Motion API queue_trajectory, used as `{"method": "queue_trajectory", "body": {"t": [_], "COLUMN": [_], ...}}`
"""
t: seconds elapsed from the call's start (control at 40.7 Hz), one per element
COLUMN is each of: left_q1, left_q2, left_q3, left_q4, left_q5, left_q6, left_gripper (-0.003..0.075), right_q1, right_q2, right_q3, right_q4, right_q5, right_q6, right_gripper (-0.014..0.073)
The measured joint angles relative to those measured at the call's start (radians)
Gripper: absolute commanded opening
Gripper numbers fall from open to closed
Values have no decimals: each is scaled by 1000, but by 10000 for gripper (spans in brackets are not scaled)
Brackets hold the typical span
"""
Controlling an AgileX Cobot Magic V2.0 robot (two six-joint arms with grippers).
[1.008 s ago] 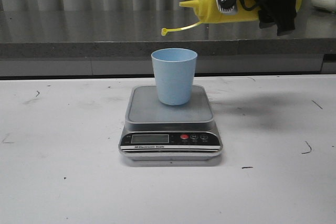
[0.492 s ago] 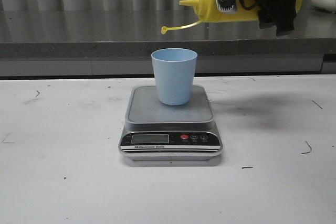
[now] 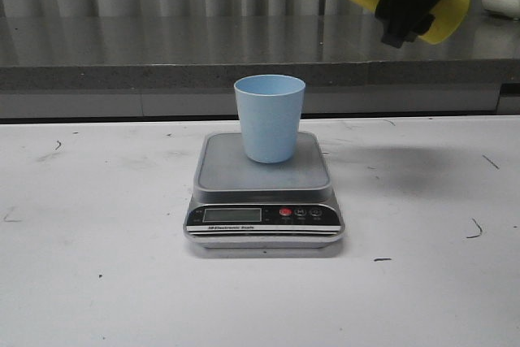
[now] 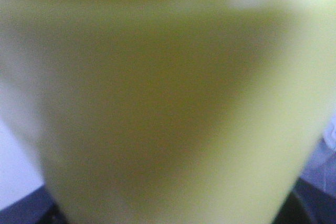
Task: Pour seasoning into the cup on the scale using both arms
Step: 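Tilt the yellow bottle upright and move it back beside the scale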
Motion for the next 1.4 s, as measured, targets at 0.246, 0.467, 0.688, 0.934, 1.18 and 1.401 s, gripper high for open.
{"method": "queue_trajectory", "body": {"t": [0.246, 0.467, 0.688, 0.934, 1.18, 1.401], "left_q1": [0, 0, 0, 0, 0, 0], "left_q2": [0, 0, 0, 0, 0, 0], "left_q3": [0, 0, 0, 0, 0, 0], "left_q4": [0, 0, 0, 0, 0, 0], "left_q5": [0, 0, 0, 0, 0, 0], "left_q6": [0, 0, 0, 0, 0, 0], "left_gripper": [-20, -20, -20, -20, -20, -20], "right_q1": [0, 0, -25, -133, -241, -259], "right_q2": [-6, -6, -38, -151, -315, -446], "right_q3": [0, 0, 0, 93, 319, 535], "right_q4": [0, 2, 5, 5, 3, -84], "right_q5": [1, 3, 11, 36, -57, -337], "right_q6": [239, 491, 733, 774, 823, 960], "right_gripper": [299, 299, 299, 299, 297, 293]}}
